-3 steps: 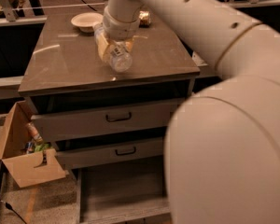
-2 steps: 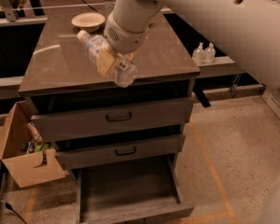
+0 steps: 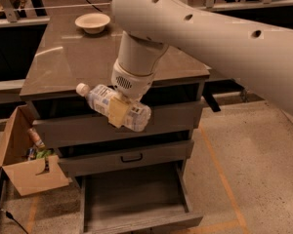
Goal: Place blue plastic bottle into bottom drawer
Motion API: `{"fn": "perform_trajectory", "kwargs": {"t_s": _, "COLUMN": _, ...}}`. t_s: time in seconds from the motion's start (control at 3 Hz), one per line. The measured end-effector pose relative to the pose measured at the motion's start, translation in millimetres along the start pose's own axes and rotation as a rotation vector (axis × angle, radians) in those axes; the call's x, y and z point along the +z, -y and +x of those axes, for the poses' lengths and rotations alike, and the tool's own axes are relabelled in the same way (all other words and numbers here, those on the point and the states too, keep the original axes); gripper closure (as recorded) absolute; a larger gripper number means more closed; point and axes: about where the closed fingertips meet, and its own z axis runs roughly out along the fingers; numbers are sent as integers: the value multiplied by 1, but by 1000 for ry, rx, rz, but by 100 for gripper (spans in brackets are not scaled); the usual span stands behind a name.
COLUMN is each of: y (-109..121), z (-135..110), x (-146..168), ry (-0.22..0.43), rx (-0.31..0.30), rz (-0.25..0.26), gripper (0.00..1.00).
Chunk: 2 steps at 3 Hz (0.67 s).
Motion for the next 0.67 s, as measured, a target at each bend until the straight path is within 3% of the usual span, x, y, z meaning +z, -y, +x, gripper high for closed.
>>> {"fn": "perform_trajectory", "kwargs": {"t_s": 0.33, "y": 0, "z": 0, "x": 0, "ry": 1, "rx": 3, "rz": 1, "gripper": 100}}
{"fn": "perform_trajectory", "kwargs": {"t_s": 0.67, "y": -1, "z": 7, "x": 31, "ry": -12, "rx": -27, "rz": 14, "gripper": 100}}
